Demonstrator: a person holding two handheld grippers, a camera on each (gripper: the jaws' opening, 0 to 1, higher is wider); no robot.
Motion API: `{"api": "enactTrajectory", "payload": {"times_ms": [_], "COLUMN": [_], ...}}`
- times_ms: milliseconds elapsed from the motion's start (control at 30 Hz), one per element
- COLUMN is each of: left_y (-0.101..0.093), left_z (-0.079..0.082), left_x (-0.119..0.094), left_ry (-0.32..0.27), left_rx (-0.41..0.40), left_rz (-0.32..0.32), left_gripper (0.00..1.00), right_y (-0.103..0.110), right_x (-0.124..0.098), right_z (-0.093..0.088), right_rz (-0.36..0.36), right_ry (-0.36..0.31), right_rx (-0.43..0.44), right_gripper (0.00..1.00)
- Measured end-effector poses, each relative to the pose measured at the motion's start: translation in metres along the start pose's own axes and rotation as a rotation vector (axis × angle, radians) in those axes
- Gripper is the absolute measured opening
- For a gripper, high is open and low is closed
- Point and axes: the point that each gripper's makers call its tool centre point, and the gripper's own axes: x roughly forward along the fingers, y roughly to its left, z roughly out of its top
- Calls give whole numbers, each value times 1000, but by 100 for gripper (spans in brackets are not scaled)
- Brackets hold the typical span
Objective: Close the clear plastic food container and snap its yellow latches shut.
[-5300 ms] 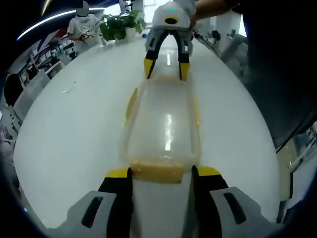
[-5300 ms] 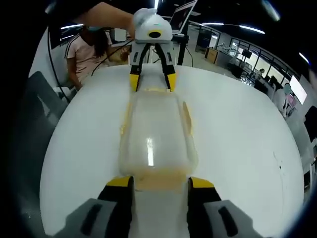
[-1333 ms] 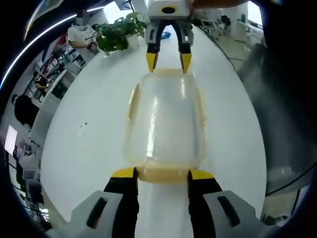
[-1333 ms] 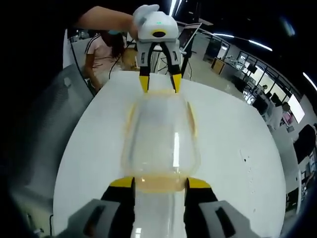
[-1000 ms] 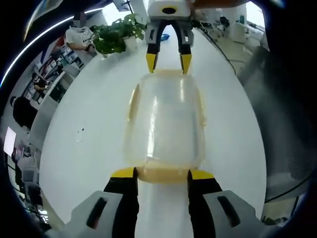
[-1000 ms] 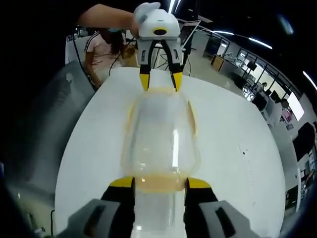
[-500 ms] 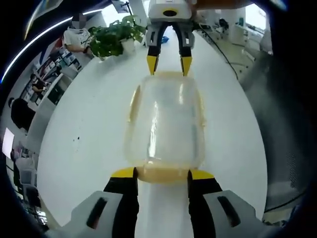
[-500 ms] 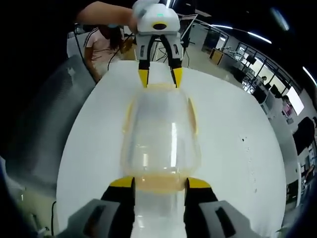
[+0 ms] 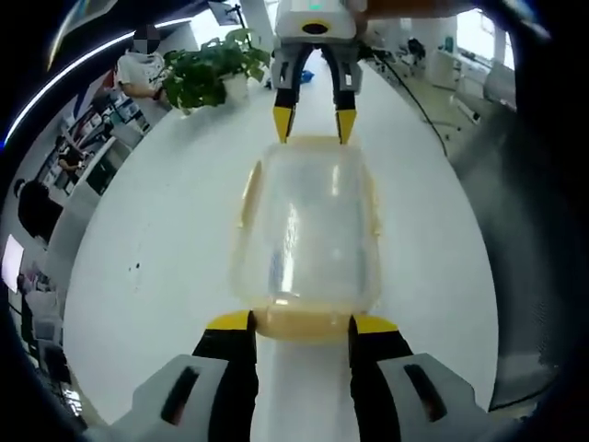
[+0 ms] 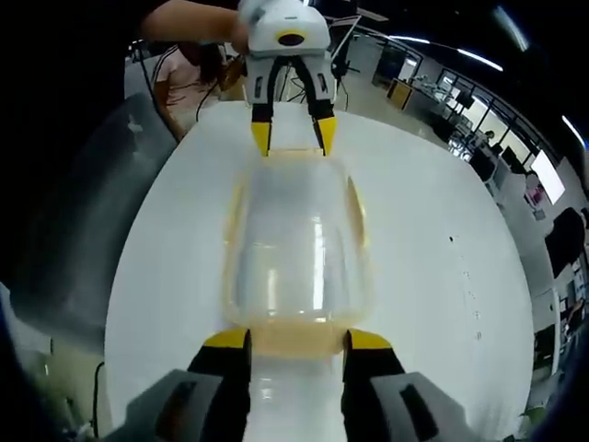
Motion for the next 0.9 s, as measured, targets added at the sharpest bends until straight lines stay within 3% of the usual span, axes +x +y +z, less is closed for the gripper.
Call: {"api": "enactTrajectory", "payload": {"times_ms": [567,900], "left_y": [-8,-7], "left_z": [27,40], "left_x": [21,29], "left_ry": [-30,-34], "left_rx": [11,22], "left_rz": [-13,-16], "left_gripper": [36,36], "right_y": [4,3], "right_x": [-14,-24], "right_z": [-33,-43], "right_rz": [-3,-6], "right_ry": [61,69], "right_rx": [6,18], "right_gripper": [35,35]}}
